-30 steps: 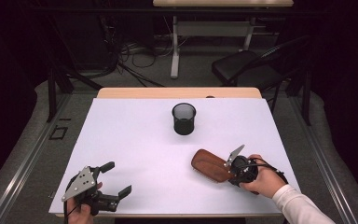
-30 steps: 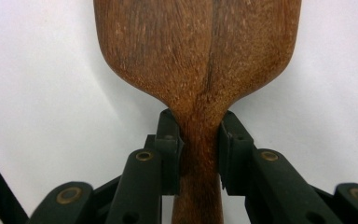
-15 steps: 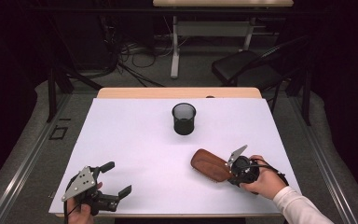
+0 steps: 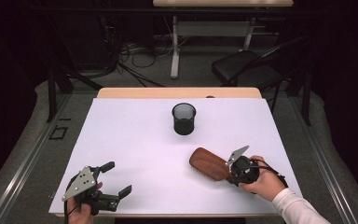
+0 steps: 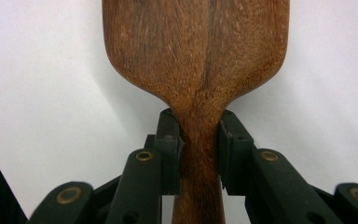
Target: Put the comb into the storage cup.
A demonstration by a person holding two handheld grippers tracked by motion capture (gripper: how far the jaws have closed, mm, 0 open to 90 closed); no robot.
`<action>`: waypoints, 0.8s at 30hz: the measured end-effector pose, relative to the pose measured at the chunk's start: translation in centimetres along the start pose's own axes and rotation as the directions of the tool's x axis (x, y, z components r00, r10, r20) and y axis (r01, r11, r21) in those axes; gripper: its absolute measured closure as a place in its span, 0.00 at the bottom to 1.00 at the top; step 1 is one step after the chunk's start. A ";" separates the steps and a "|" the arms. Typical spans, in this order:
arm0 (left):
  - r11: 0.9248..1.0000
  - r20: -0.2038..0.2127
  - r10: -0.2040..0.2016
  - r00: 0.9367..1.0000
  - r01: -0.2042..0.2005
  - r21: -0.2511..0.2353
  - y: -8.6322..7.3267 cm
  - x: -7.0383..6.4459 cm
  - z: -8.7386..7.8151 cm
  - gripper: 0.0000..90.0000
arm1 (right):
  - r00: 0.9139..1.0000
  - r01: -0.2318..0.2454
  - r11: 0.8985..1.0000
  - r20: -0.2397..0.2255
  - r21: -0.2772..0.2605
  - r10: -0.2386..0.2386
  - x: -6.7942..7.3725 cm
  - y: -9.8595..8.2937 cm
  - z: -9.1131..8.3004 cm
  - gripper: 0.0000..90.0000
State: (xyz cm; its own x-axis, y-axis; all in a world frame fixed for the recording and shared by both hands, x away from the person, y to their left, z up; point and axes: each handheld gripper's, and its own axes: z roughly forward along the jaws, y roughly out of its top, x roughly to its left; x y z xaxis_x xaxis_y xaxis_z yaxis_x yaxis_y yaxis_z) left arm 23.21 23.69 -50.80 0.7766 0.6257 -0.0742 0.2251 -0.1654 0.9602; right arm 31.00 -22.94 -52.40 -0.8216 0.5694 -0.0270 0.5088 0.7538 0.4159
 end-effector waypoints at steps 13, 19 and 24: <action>1.000 -0.001 0.002 1.000 -0.002 0.001 0.0 0.0 0.0 0.00 | 1.000 -0.017 0.998 0.017 -0.064 0.019 -0.1 0.2 -0.7 0.81; 1.000 -0.001 0.001 1.000 -0.001 0.001 0.0 0.0 0.0 0.00 | 0.999 -0.022 0.995 0.035 -0.097 0.025 -0.1 0.4 -0.9 0.81; 1.000 0.001 -0.001 1.000 0.001 0.000 0.0 0.0 0.0 0.00 | 0.998 -0.035 0.991 0.043 -0.132 0.041 -0.2 0.4 -1.1 0.81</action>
State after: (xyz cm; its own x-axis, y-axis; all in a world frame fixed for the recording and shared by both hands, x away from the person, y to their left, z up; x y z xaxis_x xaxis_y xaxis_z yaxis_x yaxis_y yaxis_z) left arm 23.20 23.71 -50.80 0.7768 0.6252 -0.0749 0.2252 -0.1648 0.9603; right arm 31.06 -23.09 -51.22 -0.7883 0.6133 -0.0493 0.4986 0.6838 0.5327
